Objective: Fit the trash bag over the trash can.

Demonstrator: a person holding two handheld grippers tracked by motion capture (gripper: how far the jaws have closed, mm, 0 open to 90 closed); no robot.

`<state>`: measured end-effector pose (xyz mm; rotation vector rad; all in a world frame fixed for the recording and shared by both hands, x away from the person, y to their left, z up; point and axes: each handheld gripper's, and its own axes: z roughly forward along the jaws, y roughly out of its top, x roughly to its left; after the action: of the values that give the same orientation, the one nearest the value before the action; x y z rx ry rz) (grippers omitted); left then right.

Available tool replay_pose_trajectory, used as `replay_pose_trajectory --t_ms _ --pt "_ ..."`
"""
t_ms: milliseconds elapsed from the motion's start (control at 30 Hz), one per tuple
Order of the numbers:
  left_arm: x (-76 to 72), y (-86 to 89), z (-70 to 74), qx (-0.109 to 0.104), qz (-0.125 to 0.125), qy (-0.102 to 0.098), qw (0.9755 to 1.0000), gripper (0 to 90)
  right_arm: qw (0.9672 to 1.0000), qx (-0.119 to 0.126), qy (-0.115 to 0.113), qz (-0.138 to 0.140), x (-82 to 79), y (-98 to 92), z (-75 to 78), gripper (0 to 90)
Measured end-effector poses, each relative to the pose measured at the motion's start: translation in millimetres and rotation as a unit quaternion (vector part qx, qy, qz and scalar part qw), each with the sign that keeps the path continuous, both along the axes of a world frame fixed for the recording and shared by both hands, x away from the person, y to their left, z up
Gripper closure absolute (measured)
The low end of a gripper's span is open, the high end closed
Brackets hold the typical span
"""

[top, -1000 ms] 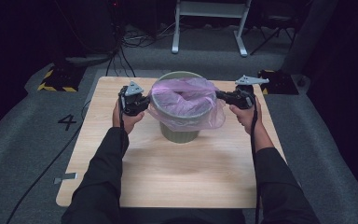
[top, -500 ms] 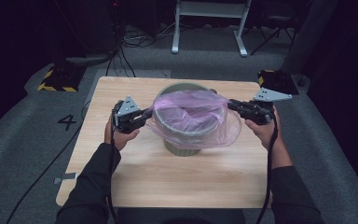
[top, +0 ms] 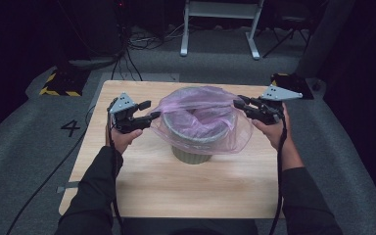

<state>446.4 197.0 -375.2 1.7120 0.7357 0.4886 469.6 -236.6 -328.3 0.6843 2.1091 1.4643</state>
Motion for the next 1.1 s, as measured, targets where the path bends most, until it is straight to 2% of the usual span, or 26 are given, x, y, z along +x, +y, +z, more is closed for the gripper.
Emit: replay_pose_trajectory --t_ms 100,133,200,300,400,467,633,800,933,1100 --pt "3.5 -1.2 -0.7 -0.002 -0.01 -0.006 0.9999 76.0 0.9999 0.011 -0.001 -0.002 5.4 1.5 3.9 83.5" --pt "5.1 -2.5 -0.7 0.003 0.0 -0.006 1.0 81.3 0.9999 0.015 0.005 0.001 7.7 1.8 4.4 84.8" --pt "9.8 -3.7 -1.4 0.001 0.0 0.001 1.0 89.0 0.9997 0.012 0.02 -0.012 13.6 3.7 3.1 87.4" --pt "19.4 -8.2 -4.7 0.007 0.01 0.021 0.9997 89.6 0.9985 -0.001 0.044 -0.033 23.4 7.4 -2.2 89.0" --pt "28.9 -13.3 -10.0 0.022 0.018 0.041 0.9988 89.6 0.9958 -0.001 0.077 -0.05 33.3 9.3 -10.0 89.8" --pt "34.5 -15.4 -13.4 0.021 0.025 0.052 0.9981 89.5 0.9936 -0.002 0.098 -0.055 39.7 11.0 -15.2 89.9" --pt "44.5 -21.6 -20.8 0.018 0.031 0.071 0.9968 89.4 0.9899 0.005 0.129 -0.059 50.2 17.5 -26.7 89.8" --pt "54.6 -30.5 -27.8 0.03 0.038 0.088 0.9949 89.4 0.989 -0.003 0.131 -0.069 55.6 22.9 -32.0 89.8" --pt "61.3 -37.9 -34.0 0.038 0.043 0.105 0.9929 89.4 0.9879 -0.003 0.14 -0.066 59.3 26.6 -37.5 89.8" --pt "65.4 -45.4 -39.0 0.052 0.038 0.12 0.9906 89.2 0.9865 -0.006 0.149 -0.068 63.2 29.3 -42.4 89.8"
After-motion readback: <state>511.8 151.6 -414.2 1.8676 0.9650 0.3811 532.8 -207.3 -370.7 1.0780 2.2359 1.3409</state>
